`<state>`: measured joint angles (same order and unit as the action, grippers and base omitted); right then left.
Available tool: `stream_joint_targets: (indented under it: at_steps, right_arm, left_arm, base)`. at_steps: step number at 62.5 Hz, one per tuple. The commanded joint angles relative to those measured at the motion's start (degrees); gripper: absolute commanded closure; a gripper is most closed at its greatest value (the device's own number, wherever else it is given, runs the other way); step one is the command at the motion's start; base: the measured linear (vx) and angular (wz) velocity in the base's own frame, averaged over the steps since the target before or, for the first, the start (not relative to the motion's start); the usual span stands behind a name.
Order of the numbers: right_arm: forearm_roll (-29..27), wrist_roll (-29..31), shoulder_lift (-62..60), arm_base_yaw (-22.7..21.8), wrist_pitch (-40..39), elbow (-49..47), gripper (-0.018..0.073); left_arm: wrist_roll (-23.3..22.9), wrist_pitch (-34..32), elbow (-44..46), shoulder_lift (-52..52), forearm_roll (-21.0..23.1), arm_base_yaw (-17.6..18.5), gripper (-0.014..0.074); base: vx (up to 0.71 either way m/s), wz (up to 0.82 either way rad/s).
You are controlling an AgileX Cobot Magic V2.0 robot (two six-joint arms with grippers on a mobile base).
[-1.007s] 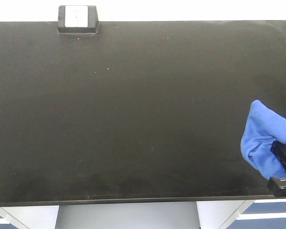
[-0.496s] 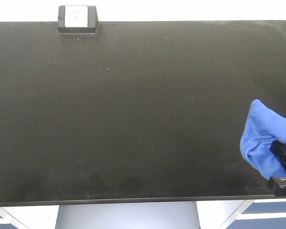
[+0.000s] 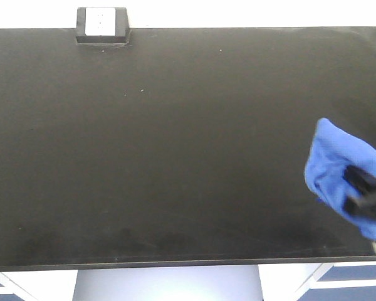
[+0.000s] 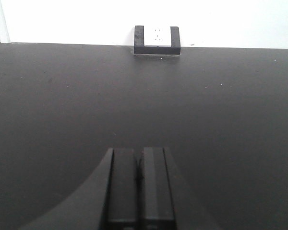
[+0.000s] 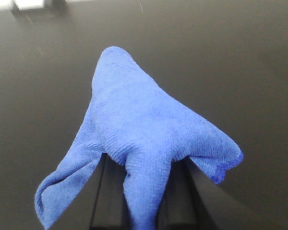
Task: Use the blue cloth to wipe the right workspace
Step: 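Lower the blue cloth onto the countertop with the right gripper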
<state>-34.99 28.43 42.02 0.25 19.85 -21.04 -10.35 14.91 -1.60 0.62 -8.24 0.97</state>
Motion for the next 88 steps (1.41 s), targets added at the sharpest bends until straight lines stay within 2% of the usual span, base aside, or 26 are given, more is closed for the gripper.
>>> stream_joint_targets:
  at_steps: [1, 6, 7, 8, 19, 30, 36, 40, 49, 53, 60, 67, 78, 83, 88]
  right_arm:
    - [0.7, 0.7, 9.9, -0.1, -3.8, -6.1, 0.0561]
    - [1.7, 1.1, 19.8, -0.1, -4.3, -10.0, 0.0561]
    - [2.3, 2.8, 32.5, -0.1, -5.3, -14.9, 0.0561]
    - [2.3, 3.5, 34.8, -0.1, -5.6, -15.8, 0.0561]
    - [1.8, 6.5, 49.7, -0.1, -6.3, -22.6, 0.0561]
    - [0.0, 7.2, 58.3, 1.1, -4.4, -28.1, 0.0561]
    - [-2.0, 10.5, 60.1, 6.3, -3.3, -30.3, 0.0561]
    - [-3.2, 12.9, 60.2, 11.5, -3.6, -30.9, 0.0561]
    - [-4.2, 15.7, 60.2, 21.6, -8.3, -30.9, 0.0561]
    - [-4.3, 15.4, 60.2, 22.8, -11.0, -30.7, 0.0561]
    - [-4.2, 14.3, 60.2, 19.7, -13.0, -30.7, 0.0561]
    - [-4.0, 14.3, 60.2, 11.8, -12.2, -30.7, 0.0561]
    - [-4.4, 14.4, 60.2, -3.3, -11.1, -30.7, 0.0561]
    - [-4.5, 14.4, 60.2, -5.2, -9.8, -30.7, 0.0561]
    - [-4.7, 14.4, 60.2, -3.8, -7.4, -30.7, 0.0561]
  left_arm:
    - [-0.5, -4.6, -1.7, 0.8, -0.1, 0.3, 0.0602]
    - [-0.5, -4.6, -1.7, 0.8, -0.1, 0.3, 0.0602]
    - [-0.5, -4.6, -1.7, 0.8, -0.1, 0.3, 0.0602]
    - [-0.5, -4.6, -1.7, 0.8, -0.1, 0.3, 0.0602]
    - [-0.5, -4.6, -1.7, 0.8, -0.1, 0.3, 0.0602]
    - [-0.5, -4.6, -1.7, 0.8, -0.1, 0.3, 0.0602]
    - [-0.5, -4.6, -1.7, 0.8, -0.1, 0.3, 0.0602]
    - [-0.5, -4.6, -1.7, 0.8, -0.1, 0.3, 0.0602]
    - [-0.5, -4.6, -1.7, 0.8, -0.1, 0.3, 0.0602]
    - [-0.5, -4.6, -1.7, 0.8, -0.1, 0.3, 0.0602]
    - [-0.5, -4.6, -1.7, 0.8, -0.1, 0.3, 0.0602]
    - [-0.5, -4.6, -1.7, 0.8, -0.1, 0.3, 0.0602]
    - [-0.5, -4.6, -1.7, 0.8, -0.1, 0.3, 0.0602]
    - [-0.5, -4.6, -1.7, 0.8, -0.1, 0.3, 0.0602]
    - [-0.5, -4.6, -1.7, 0.8, -0.1, 0.3, 0.0602]
  base:
    - [0.0, 0.0]
    - [0.0, 0.0]
    - [0.0, 0.0]
    - [0.0, 0.0]
    - [0.0, 0.0]
    - [0.0, 0.0]
    - [0.0, 0.0]
    - [0.0, 0.0]
    - [0.0, 0.0]
    - [0.0, 0.0]
    - [0.0, 0.0]
    - [0.0, 0.0]
    - [0.0, 0.0]
    - [0.0, 0.0]
    - [0.0, 0.0]
